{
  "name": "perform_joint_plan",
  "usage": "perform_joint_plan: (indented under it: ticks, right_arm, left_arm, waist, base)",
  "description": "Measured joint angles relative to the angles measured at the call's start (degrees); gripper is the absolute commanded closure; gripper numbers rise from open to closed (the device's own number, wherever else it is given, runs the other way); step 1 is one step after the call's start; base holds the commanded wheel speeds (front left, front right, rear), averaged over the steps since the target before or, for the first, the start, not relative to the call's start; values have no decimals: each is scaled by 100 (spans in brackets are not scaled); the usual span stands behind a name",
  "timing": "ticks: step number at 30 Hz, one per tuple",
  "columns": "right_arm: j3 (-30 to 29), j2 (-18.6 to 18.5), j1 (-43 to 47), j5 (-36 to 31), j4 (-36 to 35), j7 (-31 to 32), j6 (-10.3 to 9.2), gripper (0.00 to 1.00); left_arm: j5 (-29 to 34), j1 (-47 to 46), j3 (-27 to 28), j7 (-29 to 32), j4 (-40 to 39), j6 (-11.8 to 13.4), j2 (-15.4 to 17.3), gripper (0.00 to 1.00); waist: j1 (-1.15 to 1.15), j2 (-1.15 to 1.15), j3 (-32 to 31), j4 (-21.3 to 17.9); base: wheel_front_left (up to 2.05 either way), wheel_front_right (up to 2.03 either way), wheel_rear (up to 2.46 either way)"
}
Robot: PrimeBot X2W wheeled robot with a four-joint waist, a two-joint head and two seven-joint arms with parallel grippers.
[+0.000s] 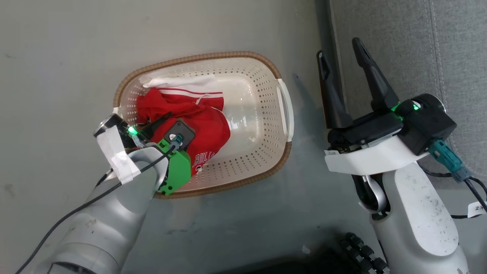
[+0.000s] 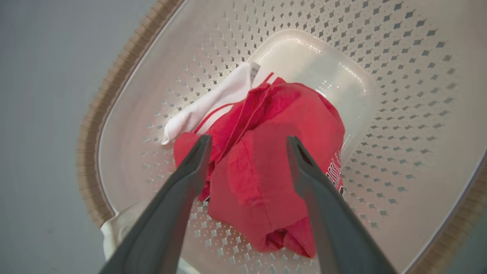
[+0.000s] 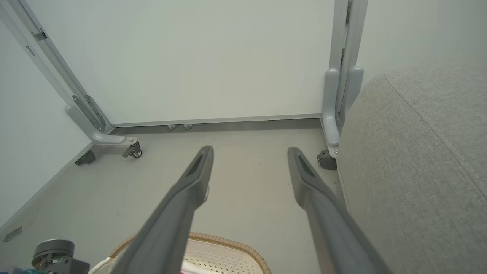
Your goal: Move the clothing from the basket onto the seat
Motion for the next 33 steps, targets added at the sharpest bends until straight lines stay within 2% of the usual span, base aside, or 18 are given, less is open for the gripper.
perform_joint_plan:
  ticks: [9,17,18,19,20,27,33]
  right_arm:
    - [81,0,-154,130,-123,0,0,0]
    - [141,2,-199,241,-168,0,0,0]
    - [146,2,-199,255,-176,0,0,0]
    - [148,2,-200,272,-183,0,0,0]
    - [152,2,-201,279,-185,0,0,0]
    - [113,2,-220,325,-210,0,0,0]
    - [48,2,-191,298,-182,0,0,0]
  left_arm:
    - [155,-413,-264,439,326,-9,230,0]
    - [209,-588,-375,877,388,97,390,0]
    - [204,-602,-381,905,394,104,393,4]
    - [199,-616,-381,945,396,122,399,63]
    - [193,-625,-393,996,401,122,408,100]
    - [193,-670,-515,1007,425,123,475,100]
    - [107,-656,-543,688,424,166,325,100]
  waist:
    - [0,0,676,-251]
    - [-1,0,1017,-439]
    - [0,0,1038,-457]
    - [-1,0,1062,-478]
    - [-1,0,1081,-500]
    - [-1,0,1114,-580]
    - [-1,0,968,-518]
  base:
    - [0,0,0]
    - [0,0,0]
    - [0,0,0]
    - [0,0,0]
    - [0,0,0]
    - [0,0,0]
    - [0,0,0]
